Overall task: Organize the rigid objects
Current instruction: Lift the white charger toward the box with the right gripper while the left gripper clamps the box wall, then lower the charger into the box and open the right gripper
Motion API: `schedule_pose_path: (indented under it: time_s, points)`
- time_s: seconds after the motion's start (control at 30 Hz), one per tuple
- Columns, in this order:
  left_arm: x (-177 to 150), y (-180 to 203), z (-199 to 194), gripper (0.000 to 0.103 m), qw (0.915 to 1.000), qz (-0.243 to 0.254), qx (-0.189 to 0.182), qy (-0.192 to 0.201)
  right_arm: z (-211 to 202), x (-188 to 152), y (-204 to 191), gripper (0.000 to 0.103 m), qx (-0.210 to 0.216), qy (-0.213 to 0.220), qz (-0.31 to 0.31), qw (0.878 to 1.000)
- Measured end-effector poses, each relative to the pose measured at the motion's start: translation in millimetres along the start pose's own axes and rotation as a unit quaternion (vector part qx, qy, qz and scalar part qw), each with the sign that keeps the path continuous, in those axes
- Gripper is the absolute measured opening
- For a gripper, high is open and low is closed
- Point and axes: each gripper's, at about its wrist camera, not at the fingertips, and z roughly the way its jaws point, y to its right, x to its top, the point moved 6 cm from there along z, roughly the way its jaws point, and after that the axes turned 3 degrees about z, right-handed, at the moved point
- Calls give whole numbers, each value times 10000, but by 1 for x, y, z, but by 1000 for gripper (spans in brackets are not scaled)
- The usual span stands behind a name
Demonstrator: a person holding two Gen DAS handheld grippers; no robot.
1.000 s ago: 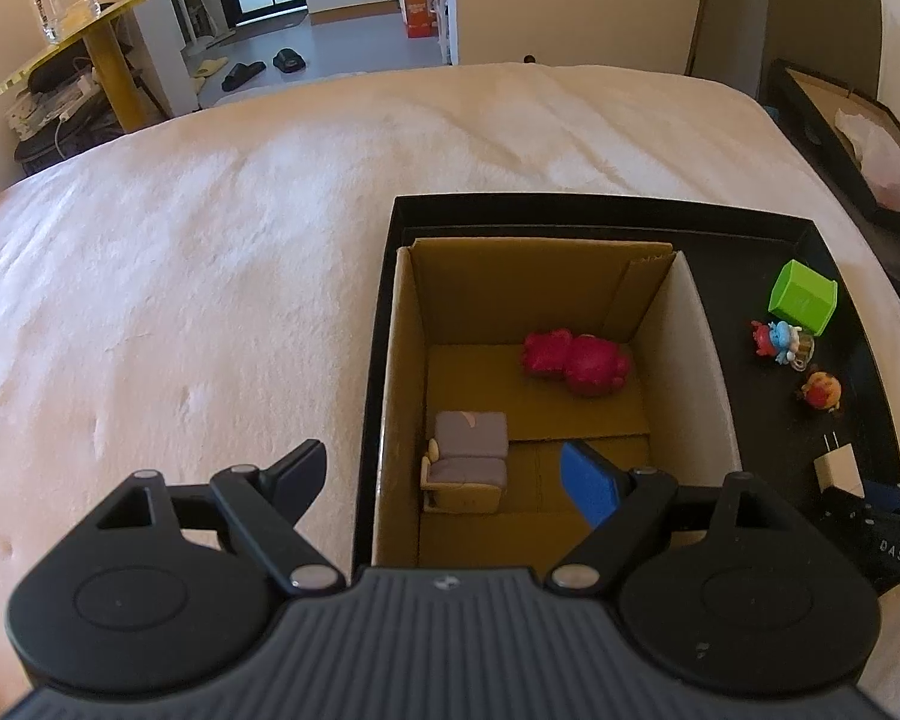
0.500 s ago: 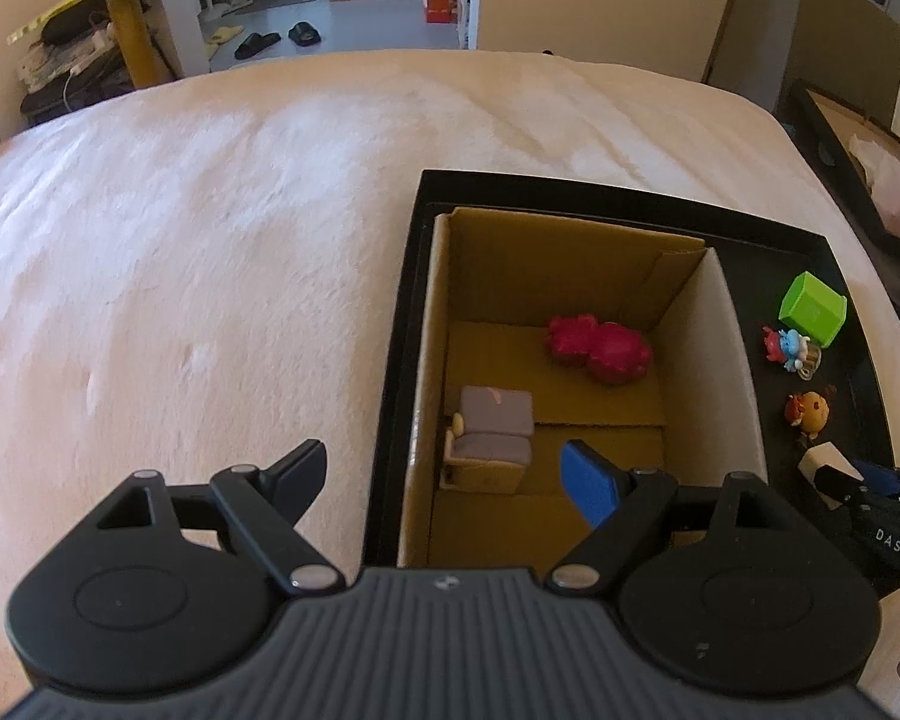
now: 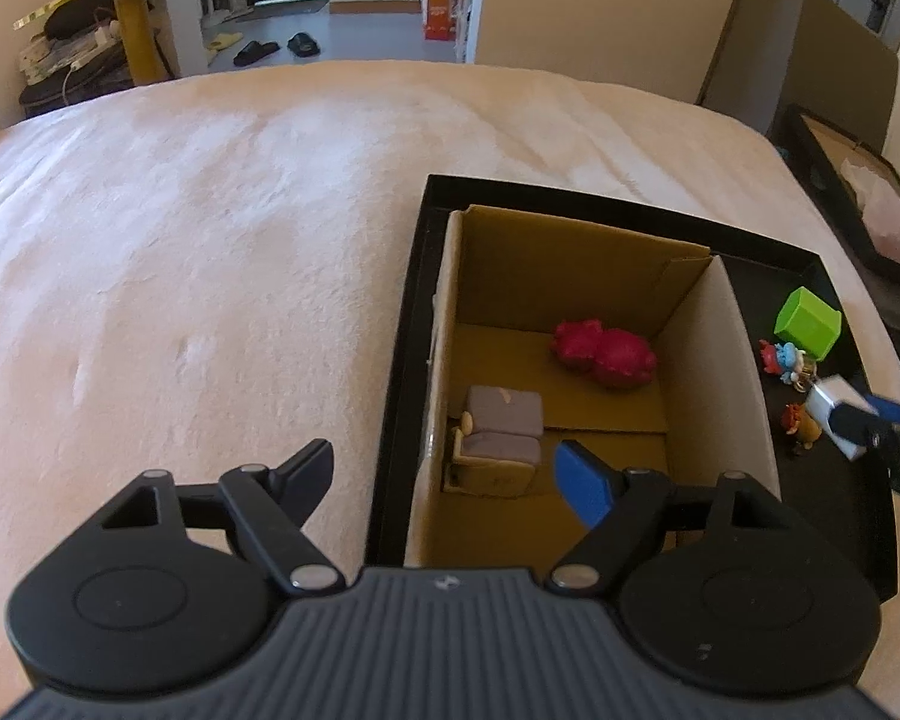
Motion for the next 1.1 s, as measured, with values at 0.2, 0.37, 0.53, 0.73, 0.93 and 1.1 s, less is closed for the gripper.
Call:
schedule_pose_path:
  time_s: [0.2, 0.37, 0.53, 0.73, 0.93, 1.1]
  points:
    - [-5, -4, 7, 56, 9999, 22, -158, 44, -3, 23, -25, 36, 38, 237, -183, 9995]
    - [-11, -7, 10, 36, 9997, 56, -236, 30, -1, 32, -49, 36, 197, 293, -285, 9990]
    - [-15, -11, 14, 22, 9996, 81, -256, 40, 9, 39, -75, 36, 385, 270, -442, 9979]
    - [-18, -13, 20, 11, 9993, 22, -361, -4, 26, 44, -110, 36, 585, 113, -744, 9954]
    - [-16, -23, 24, 11, 9978, -300, -568, -135, 44, 46, -136, 36, 723, -8, -921, 9931]
    - [-13, -27, 26, 13, 9957, -557, -722, -162, 57, 42, -145, 36, 720, -85, -931, 9930]
